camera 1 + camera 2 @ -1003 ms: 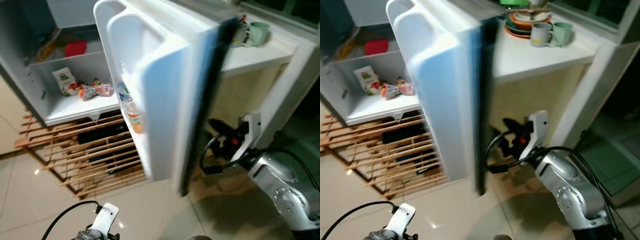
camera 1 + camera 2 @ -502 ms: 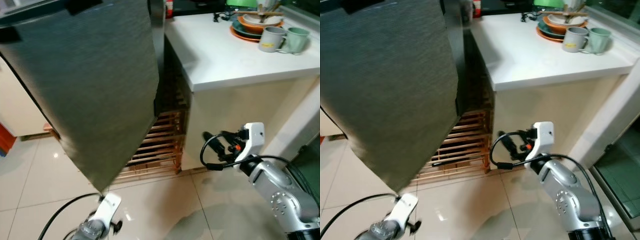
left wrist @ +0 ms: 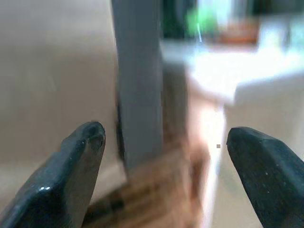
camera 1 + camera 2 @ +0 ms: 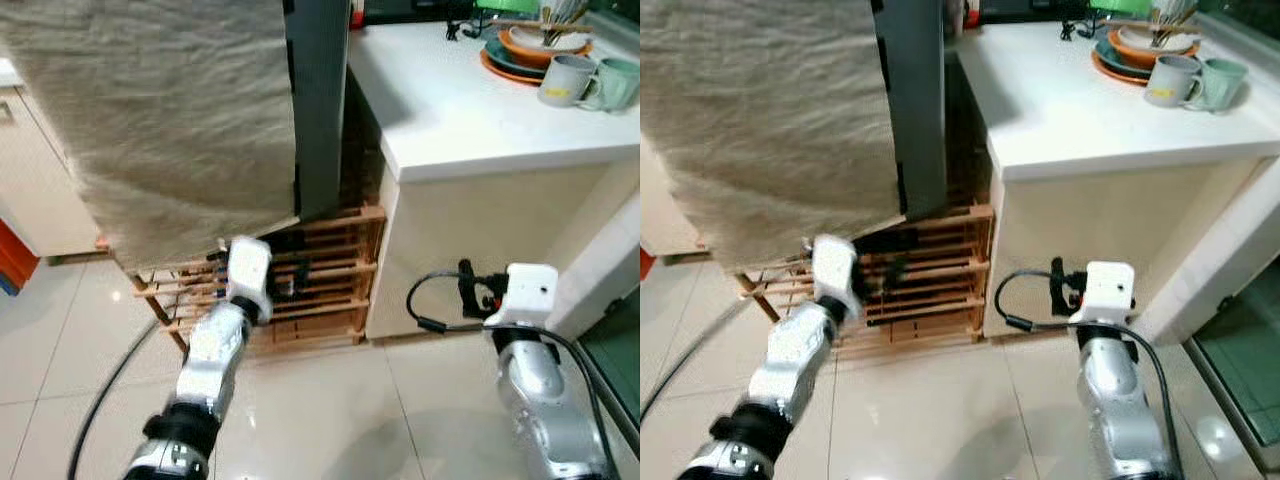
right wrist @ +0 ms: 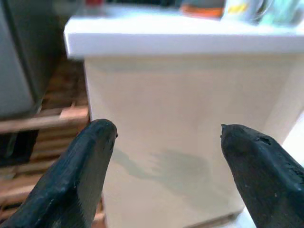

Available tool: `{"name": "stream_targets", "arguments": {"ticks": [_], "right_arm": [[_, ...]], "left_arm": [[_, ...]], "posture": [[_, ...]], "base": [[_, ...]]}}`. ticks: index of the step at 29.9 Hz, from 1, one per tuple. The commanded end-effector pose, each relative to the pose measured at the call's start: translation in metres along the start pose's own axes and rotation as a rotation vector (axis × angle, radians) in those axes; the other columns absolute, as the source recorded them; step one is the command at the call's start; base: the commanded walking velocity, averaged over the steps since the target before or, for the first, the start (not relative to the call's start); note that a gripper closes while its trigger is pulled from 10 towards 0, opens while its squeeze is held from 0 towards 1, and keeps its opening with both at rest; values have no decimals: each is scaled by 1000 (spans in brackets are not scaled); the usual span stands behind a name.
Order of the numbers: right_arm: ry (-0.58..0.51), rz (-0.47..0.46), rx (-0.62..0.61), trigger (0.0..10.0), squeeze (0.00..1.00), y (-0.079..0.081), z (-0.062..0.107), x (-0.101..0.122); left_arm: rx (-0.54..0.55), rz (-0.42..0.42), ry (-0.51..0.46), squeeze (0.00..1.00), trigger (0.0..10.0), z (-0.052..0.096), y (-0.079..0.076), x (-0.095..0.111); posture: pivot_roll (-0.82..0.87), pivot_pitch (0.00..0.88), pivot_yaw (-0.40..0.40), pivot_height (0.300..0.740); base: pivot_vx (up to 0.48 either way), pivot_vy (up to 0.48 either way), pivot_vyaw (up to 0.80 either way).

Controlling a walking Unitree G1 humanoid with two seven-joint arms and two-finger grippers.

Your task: Restocking fridge

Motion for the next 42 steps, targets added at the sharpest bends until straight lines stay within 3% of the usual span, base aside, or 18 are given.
{"name": "stream_targets", "arguments": {"ticks": [1, 3, 4, 6, 9, 16, 21, 23, 26, 27, 28, 31, 35, 36, 37, 38, 39, 42], "right_arm": [[-62, 3, -12, 10000, 0, 0, -4, 14], [-70, -29, 23, 10000, 0, 3, -2, 16], [-59, -48, 42, 10000, 0, 4, 1, 14], [-19, -78, 58, 10000, 0, 1, 10, 6], [-5, -64, 85, 10000, 0, 0, 18, 3], [-5, -54, 95, 10000, 0, 7, 12, 1], [-19, -63, 88, 10000, 0, 13, 5, 3], [-19, -54, 89, 10000, 0, 13, 6, 1], [-13, -49, 84, 10000, 0, 11, 10, -3], [-6, -39, 79, 10000, 0, 8, 14, -7], [-6, -39, 79, 10000, 0, 8, 14, -7], [30, -11, 68, 10000, 0, -6, 27, -18], [54, -4, 71, 10000, 0, -10, 34, -24], [50, -3, 73, 10000, 0, -10, 33, -24], [27, -15, 64, 10000, 0, -9, 31, -21], [27, -15, 64, 10000, 0, -9, 31, -21], [18, -22, 60, 10000, 0, -10, 30, -19], [-1, -101, 32, 10000, 0, -14, 31, -14]], "left_arm": [[114, -4, -39, 0, 10000, 11, 27, 12], [179, -25, -61, 0, 10000, 32, 44, 20], [183, -38, -49, 0, 10000, 41, 46, 21], [145, -75, -12, 0, 10000, 60, 36, 23], [96, -21, 63, 0, 10000, 73, 15, 23], [94, -5, 108, 0, 10000, 69, 9, 16], [74, -77, 159, 0, 10000, 60, 14, 14], [87, -65, 178, 0, 10000, 61, 19, 8], [140, -17, 219, 0, 10000, 69, 29, -5], [175, -8, 251, 0, 10000, 82, 35, -16], [175, -8, 251, 0, 10000, 82, 35, -16], [157, 36, 265, 0, 10000, 107, 25, -19], [164, 15, 234, 0, 10000, 97, 26, -12], [188, 40, 214, 0, 10000, 91, 29, -8], [284, 206, 173, 0, 10000, 85, 36, -3], [284, 206, 173, 0, 10000, 85, 36, -3], [320, 274, 168, 0, 10000, 84, 38, -3], [283, 240, 182, 0, 10000, 90, 32, -3]], "posture": [[-114, 0, 27, 740], [-99, 0, 5, 740], [-88, 0, -6, 740], [-66, 0, -32, 740], [-48, 0, -55, 740], [-39, 0, -42, 740], [-50, 0, -11, 740], [-56, 0, -3, 740], [-65, 0, 2, 740], [-73, 0, 1, 740], [-73, 0, 1, 740], [-84, 0, -5, 740], [-87, 0, -11, 740], [-95, 0, -8, 740], [-100, 0, -3, 740], [-100, 0, -3, 740], [-103, 0, -1, 740], [-108, 0, 4, 740]], "base": [[0, 0, 0], [0, 0, 0], [0, 0, 0], [0, 0, 0], [0, 0, 0], [0, 0, 0], [0, 120, -752], [0, 0, -741], [0, 0, -744], [0, 0, -744], [0, 0, -744], [0, 0, -744], [0, 0, -747], [0, 0, -750], [0, 0, -750], [0, 0, -750], [0, 0, -750], [0, 0, -750]]}}
Point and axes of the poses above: a point about 5 cm out from each wrist's last joint towards the gripper, its own z axis pointing back from the gripper into the wrist, its own x axis along the axis of the wrist's last joint, y = z × x, the point moved 4 cm from there along -z, pointing out of the wrist towards the gripper, and after that the axes turned 1 degree about -z, right-handed, at the moved point
